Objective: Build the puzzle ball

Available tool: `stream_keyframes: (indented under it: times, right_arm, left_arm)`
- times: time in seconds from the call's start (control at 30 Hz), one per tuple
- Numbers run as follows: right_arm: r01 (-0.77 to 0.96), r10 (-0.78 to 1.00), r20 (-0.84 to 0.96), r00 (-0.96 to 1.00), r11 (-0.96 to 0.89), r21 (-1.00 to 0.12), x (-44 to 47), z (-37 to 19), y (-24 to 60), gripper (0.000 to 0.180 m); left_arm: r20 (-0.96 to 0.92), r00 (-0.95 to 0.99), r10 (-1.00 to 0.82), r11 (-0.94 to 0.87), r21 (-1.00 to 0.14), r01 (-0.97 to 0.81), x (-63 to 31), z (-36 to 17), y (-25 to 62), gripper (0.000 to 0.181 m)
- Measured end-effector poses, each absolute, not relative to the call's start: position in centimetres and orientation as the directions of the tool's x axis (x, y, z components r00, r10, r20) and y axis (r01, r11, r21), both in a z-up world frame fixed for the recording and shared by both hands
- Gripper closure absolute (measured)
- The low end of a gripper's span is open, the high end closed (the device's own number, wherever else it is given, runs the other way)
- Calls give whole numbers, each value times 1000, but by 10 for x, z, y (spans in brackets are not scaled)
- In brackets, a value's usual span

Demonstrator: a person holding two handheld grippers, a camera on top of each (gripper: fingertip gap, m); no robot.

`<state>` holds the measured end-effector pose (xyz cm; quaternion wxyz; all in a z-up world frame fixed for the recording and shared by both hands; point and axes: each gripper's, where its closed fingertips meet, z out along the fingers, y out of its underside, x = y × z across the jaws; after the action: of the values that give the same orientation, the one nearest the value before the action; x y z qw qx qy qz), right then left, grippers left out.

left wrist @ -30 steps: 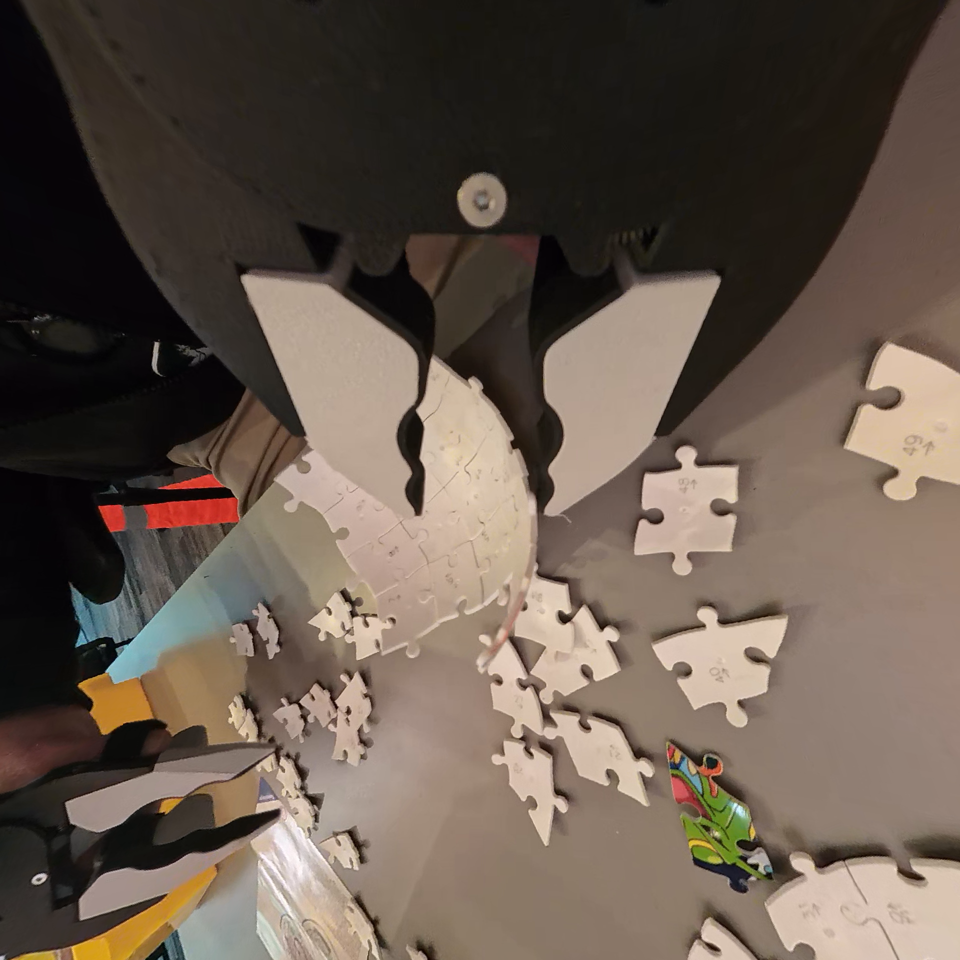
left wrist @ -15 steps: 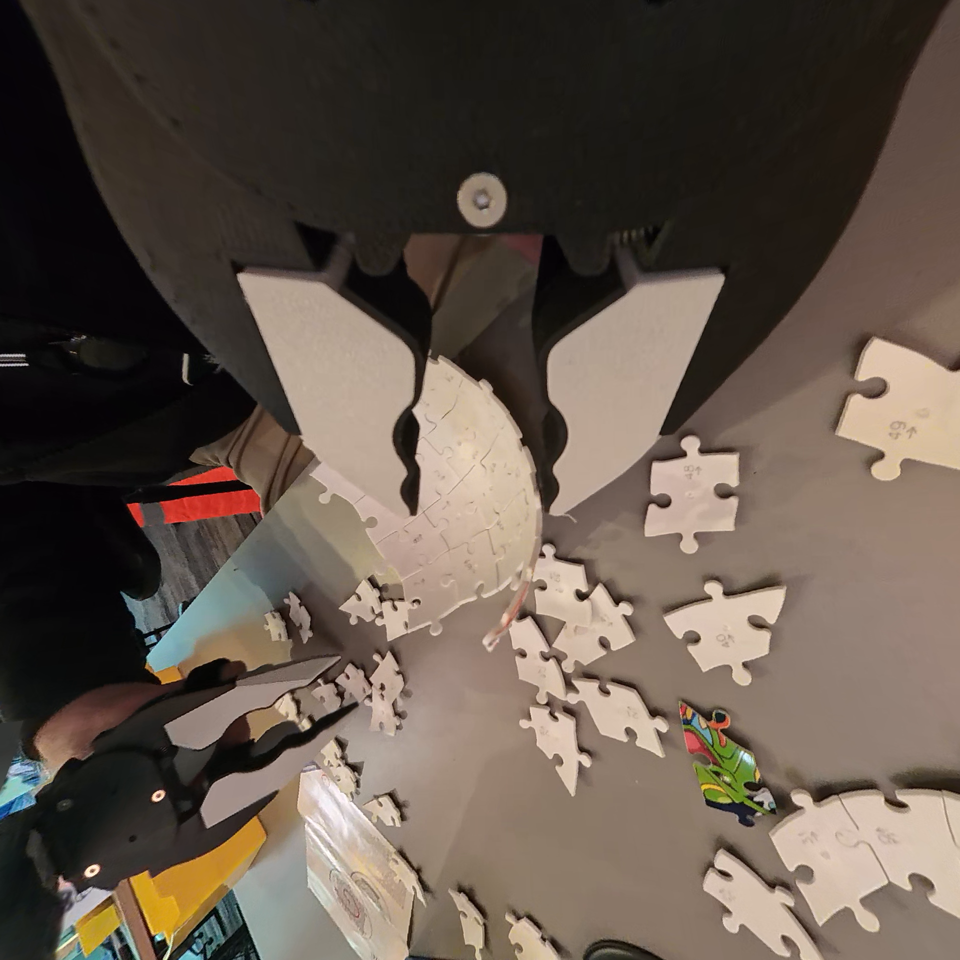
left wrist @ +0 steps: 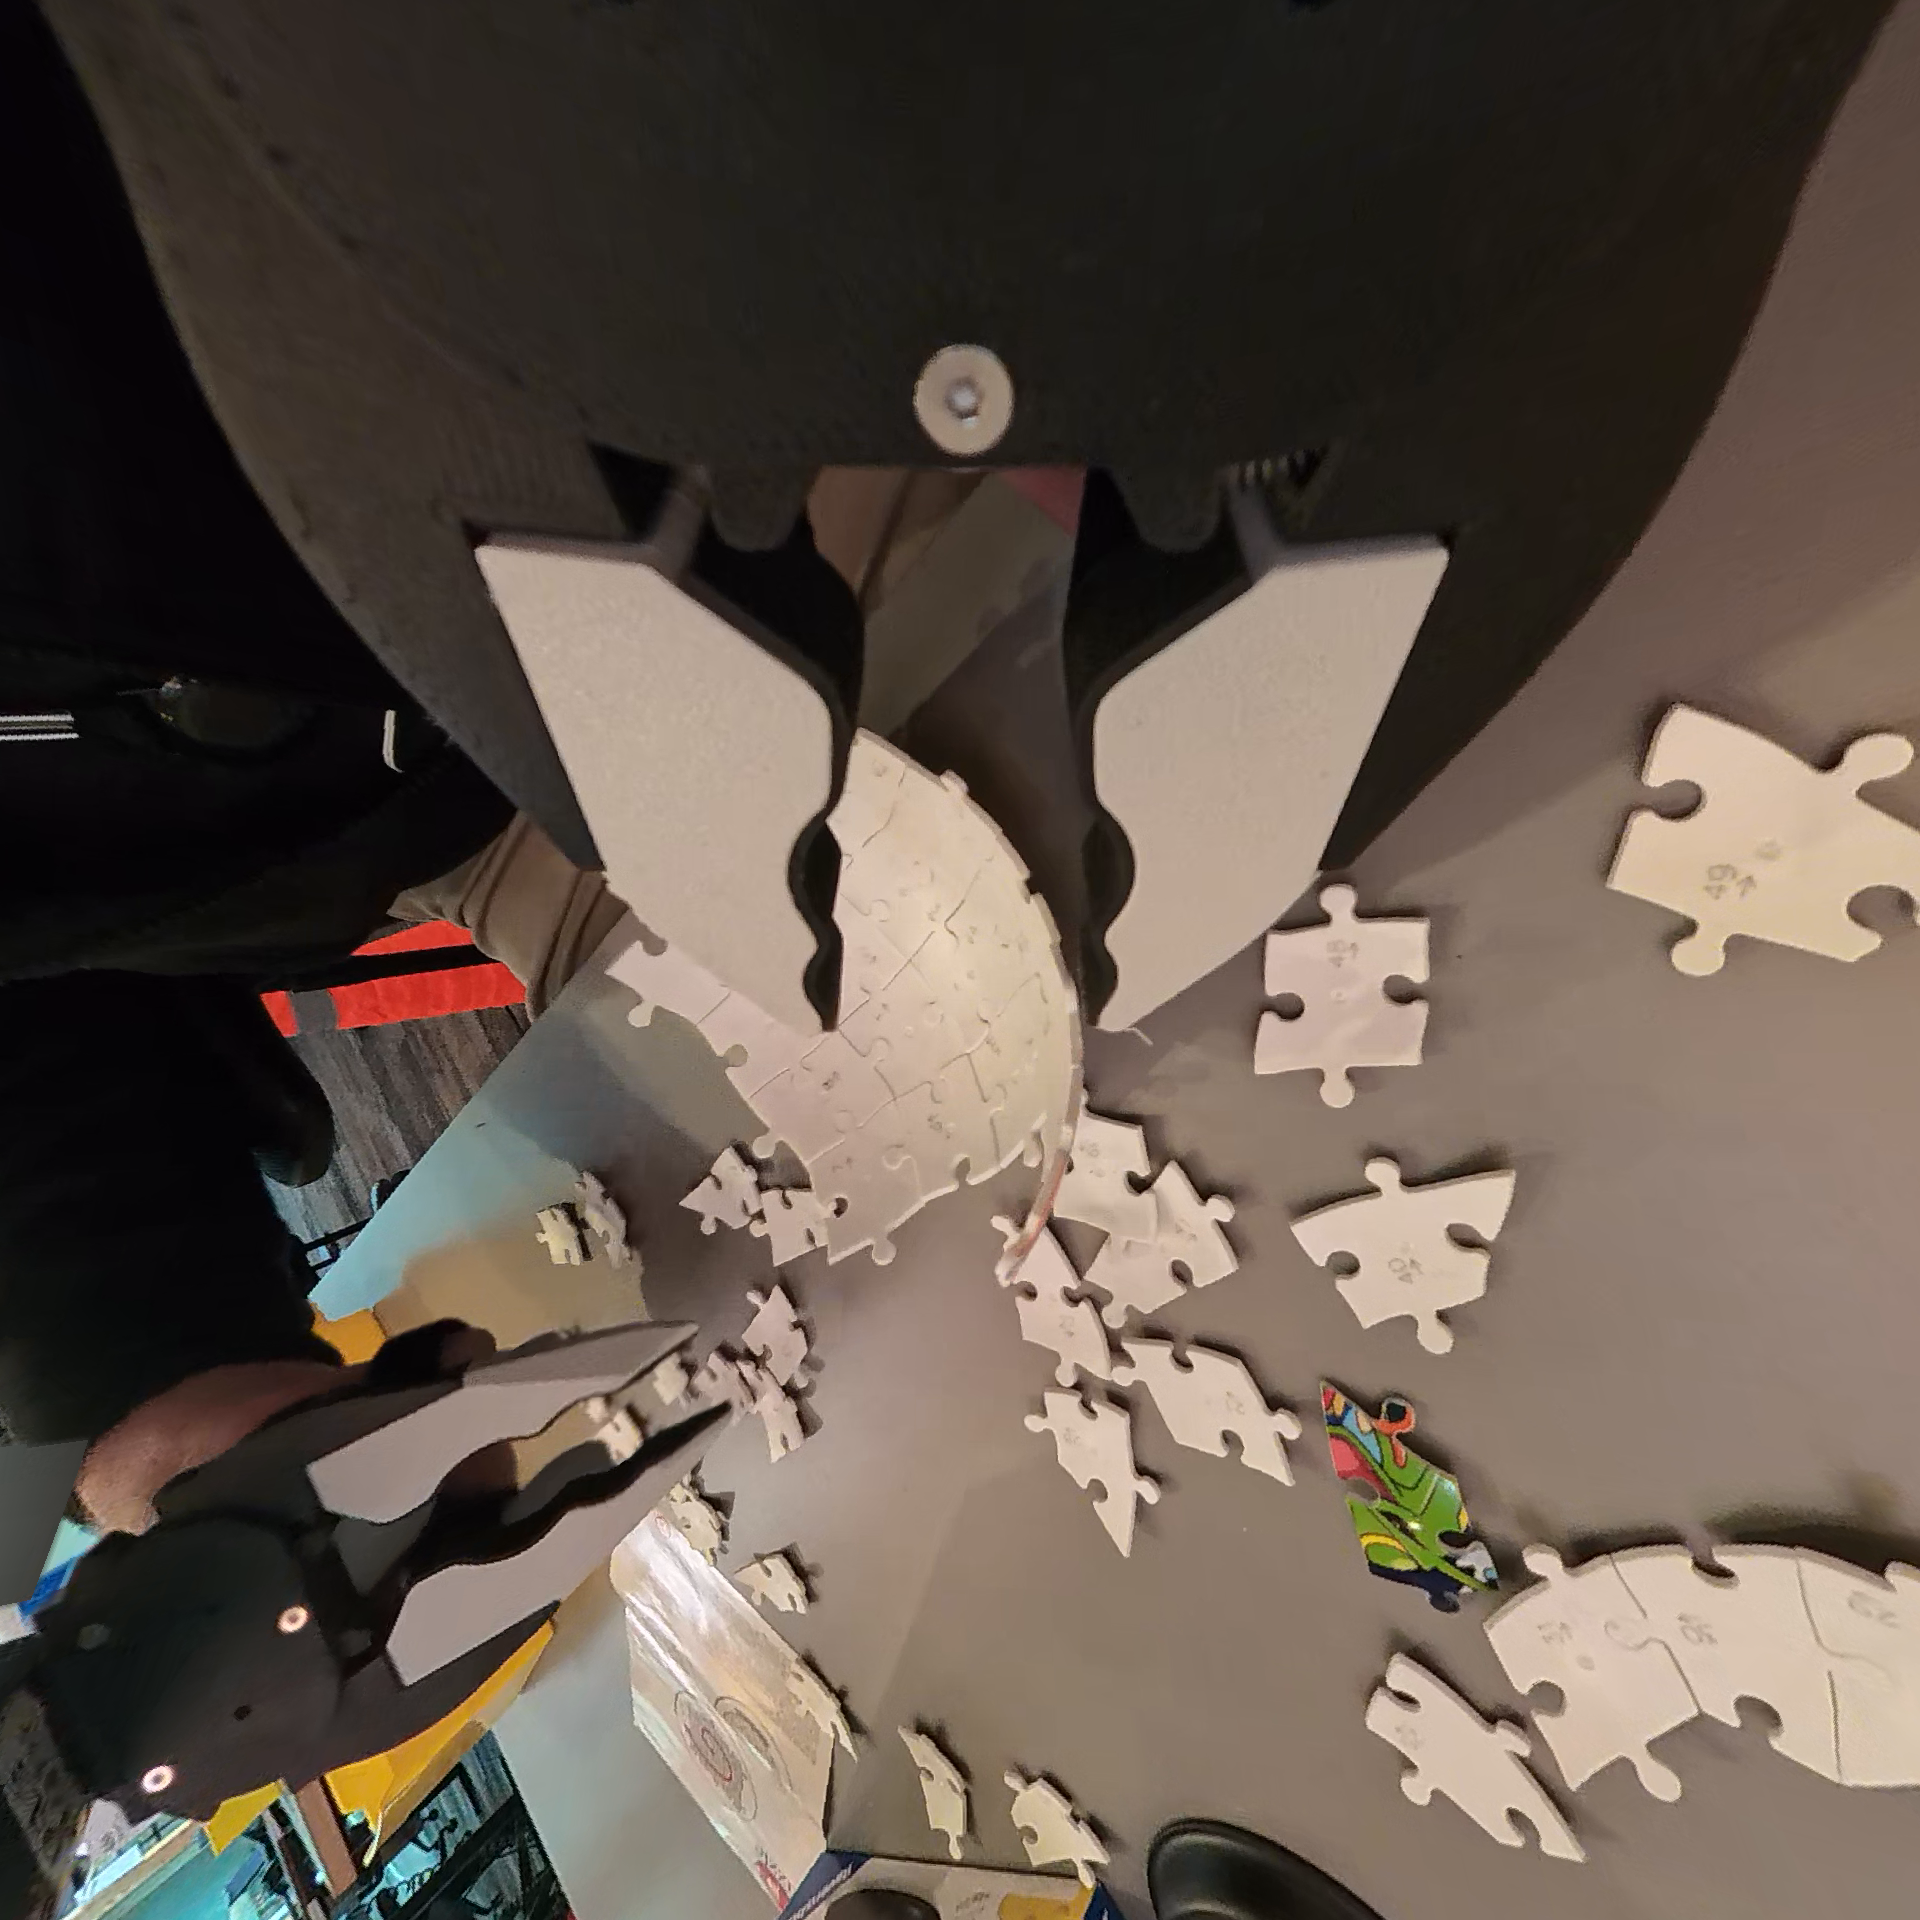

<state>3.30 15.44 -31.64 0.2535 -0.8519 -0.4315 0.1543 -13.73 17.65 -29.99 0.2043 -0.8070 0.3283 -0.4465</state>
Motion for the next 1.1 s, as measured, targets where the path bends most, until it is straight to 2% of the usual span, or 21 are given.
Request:
stream_keyframes:
  times: [0.17, 0.33, 0.53, 0.83, 1.1]
  right_arm:
    - [708, 862, -18, 507, -428, -562, -10, -327, 159, 158]
    - [697, 869, -59, 491, -432, -573, -24, -328, 164, 157]
    - [720, 879, -78, 471, -434, -541, -24, -338, 161, 157]
    - [687, 866, -102, 490, -456, -566, -17, -336, 169, 157]
    - [681, 866, -99, 490, -451, -577, -17, -336, 176, 156]
  left_arm:
    - [577, 389, -718, -694, -635, -340, -141, -299, 180, 141]
    - [587, 380, -715, -698, -635, -332, -139, -300, 178, 145]
    - [587, 368, -721, -692, -629, -354, -132, -304, 170, 152]
    - [593, 379, -711, -703, -623, -344, -129, -308, 164, 172]
    - [606, 391, -693, -720, -614, -324, -132, -312, 160, 173]
